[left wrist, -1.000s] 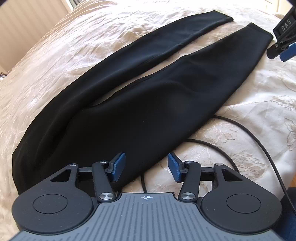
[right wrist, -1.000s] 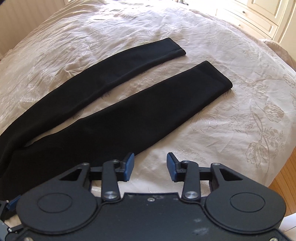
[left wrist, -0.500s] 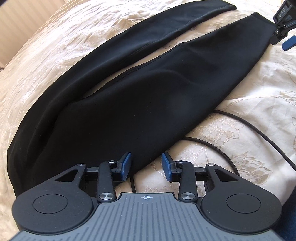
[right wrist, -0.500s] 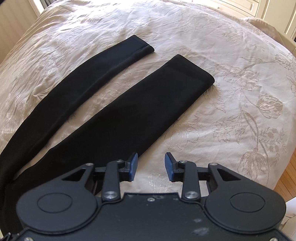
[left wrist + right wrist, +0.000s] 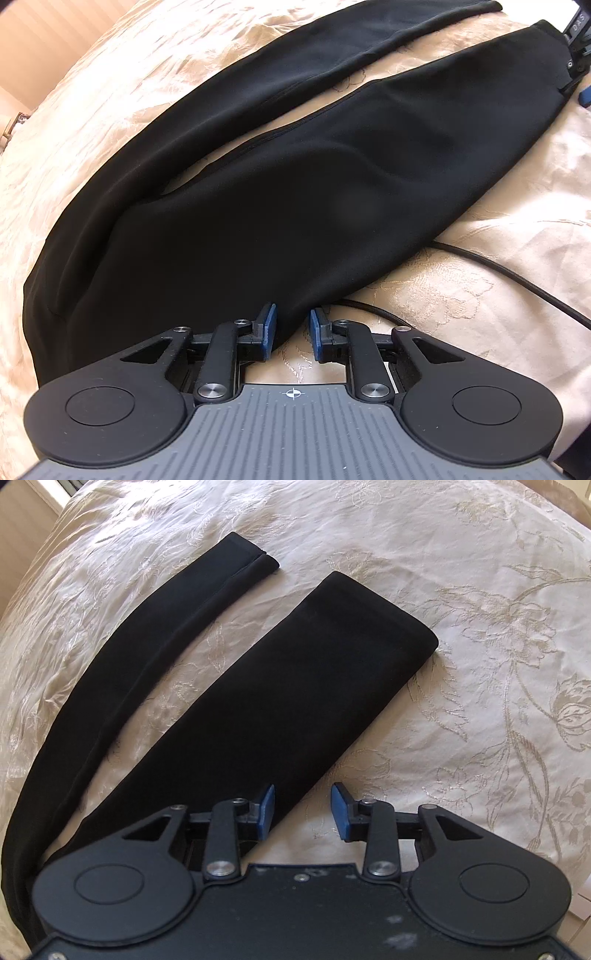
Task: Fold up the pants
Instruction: 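Close the left gripper on a leg hem while the right gripper grasps the other hem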
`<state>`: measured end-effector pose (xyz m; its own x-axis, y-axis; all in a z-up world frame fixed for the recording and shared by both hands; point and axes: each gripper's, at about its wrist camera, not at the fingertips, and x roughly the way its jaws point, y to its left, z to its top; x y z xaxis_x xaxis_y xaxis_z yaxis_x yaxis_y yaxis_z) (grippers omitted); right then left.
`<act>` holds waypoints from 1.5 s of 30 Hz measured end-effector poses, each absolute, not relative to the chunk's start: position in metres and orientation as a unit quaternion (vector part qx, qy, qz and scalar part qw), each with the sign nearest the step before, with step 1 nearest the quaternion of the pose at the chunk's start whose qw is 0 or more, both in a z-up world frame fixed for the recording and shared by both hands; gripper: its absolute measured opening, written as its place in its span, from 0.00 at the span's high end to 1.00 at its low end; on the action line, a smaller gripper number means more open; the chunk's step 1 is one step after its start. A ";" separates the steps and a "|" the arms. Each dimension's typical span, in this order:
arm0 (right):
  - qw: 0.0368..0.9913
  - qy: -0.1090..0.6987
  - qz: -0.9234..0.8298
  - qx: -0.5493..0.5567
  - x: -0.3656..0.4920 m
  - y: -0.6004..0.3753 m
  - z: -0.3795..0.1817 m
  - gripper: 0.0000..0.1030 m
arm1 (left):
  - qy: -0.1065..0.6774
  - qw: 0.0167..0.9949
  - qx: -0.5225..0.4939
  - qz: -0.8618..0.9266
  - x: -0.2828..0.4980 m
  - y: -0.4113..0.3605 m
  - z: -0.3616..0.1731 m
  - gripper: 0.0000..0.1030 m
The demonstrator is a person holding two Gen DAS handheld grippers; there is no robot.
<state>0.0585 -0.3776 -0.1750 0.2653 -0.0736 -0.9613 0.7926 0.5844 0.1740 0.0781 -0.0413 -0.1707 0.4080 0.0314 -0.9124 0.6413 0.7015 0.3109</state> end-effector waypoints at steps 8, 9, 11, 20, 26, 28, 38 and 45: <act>0.734 0.497 -0.287 0.363 0.062 -0.379 -0.165 0.92 | 0.489 0.797 0.287 -0.210 0.088 -0.026 -0.150 0.92; 0.738 0.492 -0.287 0.363 0.061 -0.378 -0.161 0.92 | 0.483 0.802 0.281 -0.211 0.090 -0.023 -0.144 0.92; 0.750 0.479 -0.286 0.356 0.060 -0.374 -0.151 0.92 | 0.470 0.812 0.271 -0.214 0.093 -0.019 -0.132 0.92; 0.775 0.442 -0.292 0.346 0.050 -0.356 -0.114 0.92 | 0.431 0.836 0.251 -0.229 0.090 -0.002 -0.088 0.93; 0.777 0.437 -0.301 0.339 0.035 -0.347 -0.101 0.92 | 0.426 0.835 0.252 -0.240 0.076 0.001 -0.075 0.93; 0.778 0.437 -0.303 0.335 0.035 -0.345 -0.097 0.92 | 0.426 0.835 0.253 -0.239 0.076 0.002 -0.071 0.93; 0.792 0.432 -0.294 0.315 0.080 -0.360 -0.095 0.92 | 0.413 0.851 0.239 -0.219 0.133 -0.015 -0.062 0.92; 0.798 0.440 -0.288 0.296 0.133 -0.379 -0.104 0.94 | 0.431 0.854 0.221 -0.190 0.190 -0.029 -0.069 0.93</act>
<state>0.1326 -0.3788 -0.1044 0.4468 -0.1994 -0.8721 0.7196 0.6592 0.2179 0.1899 -0.0288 -0.0687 0.5554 -0.1347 -0.8206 0.5155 0.8301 0.2126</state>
